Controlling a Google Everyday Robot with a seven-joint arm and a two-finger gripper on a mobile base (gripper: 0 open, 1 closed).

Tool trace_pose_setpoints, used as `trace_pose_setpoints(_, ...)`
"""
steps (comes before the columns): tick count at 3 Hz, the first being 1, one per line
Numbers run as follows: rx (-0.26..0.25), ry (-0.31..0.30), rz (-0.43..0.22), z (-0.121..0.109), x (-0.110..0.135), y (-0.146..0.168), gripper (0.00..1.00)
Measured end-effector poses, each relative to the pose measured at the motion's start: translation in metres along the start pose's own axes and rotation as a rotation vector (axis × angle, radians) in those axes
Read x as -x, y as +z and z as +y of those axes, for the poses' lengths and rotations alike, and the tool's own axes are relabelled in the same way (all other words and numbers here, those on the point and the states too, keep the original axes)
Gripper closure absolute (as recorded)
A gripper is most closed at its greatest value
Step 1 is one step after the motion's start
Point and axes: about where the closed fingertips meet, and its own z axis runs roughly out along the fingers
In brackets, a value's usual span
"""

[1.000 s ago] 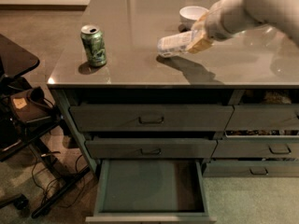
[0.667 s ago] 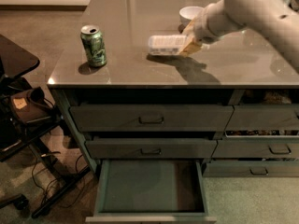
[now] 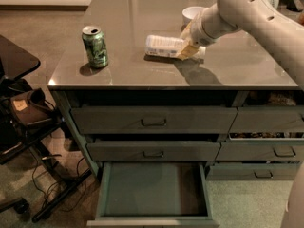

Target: Pick blue plastic bottle from bottom drawer and place on counter

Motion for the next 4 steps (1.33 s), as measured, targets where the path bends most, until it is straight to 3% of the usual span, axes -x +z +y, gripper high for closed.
trace_pose_setpoints(3,0.0,0.0,0.0,0.0001,0.0,0.0002,0.11)
trace_pose_setpoints(4,0.0,0.0,0.0,0.0001,0.0,0.0002,0.0)
